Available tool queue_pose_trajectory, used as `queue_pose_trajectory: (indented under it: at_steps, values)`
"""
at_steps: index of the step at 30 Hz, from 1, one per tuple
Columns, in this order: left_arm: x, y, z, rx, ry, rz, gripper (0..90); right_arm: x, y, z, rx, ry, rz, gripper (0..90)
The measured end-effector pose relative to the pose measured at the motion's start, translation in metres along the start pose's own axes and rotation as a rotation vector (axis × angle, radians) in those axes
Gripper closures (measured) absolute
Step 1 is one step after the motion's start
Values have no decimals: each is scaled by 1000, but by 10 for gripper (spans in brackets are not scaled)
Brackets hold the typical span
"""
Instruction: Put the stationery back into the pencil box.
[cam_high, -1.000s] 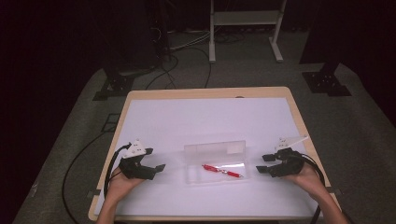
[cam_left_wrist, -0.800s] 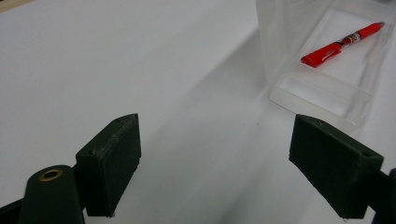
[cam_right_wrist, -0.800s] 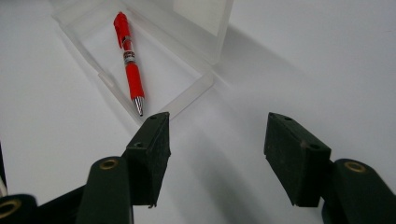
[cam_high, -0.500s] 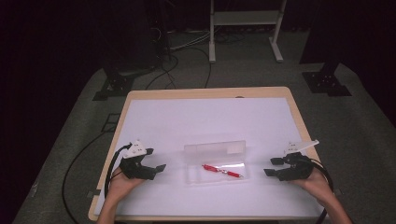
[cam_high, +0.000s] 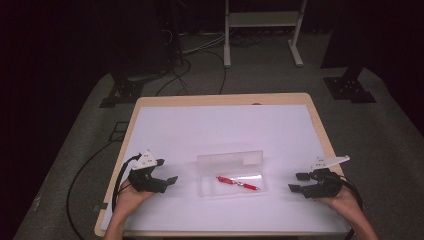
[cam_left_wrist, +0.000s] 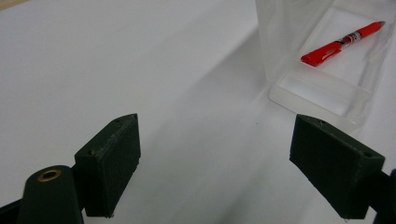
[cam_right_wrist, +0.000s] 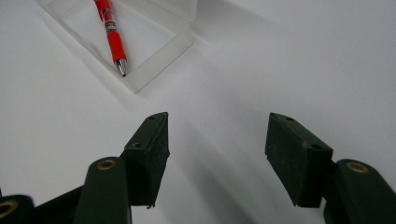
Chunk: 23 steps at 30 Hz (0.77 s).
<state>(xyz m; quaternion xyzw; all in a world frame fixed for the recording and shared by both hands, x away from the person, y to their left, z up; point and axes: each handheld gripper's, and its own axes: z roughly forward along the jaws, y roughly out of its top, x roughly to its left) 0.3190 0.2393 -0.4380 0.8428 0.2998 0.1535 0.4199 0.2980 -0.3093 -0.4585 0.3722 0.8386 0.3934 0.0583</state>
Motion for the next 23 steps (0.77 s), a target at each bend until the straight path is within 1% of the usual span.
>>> queue_pose_trajectory:
  at_steps: [15, 20, 23]
  values:
    - [0, 0, 0, -5, -1, -3, 157, -3, -18, -7, -16, -15, 32, 381]
    - [0, 0, 0, -8, -2, -7, 157, -2, -23, -10, -24, -18, 37, 377]
    - [-1, 2, 0, -7, -1, -1, 157, 0, -26, -11, -35, -25, 33, 373]
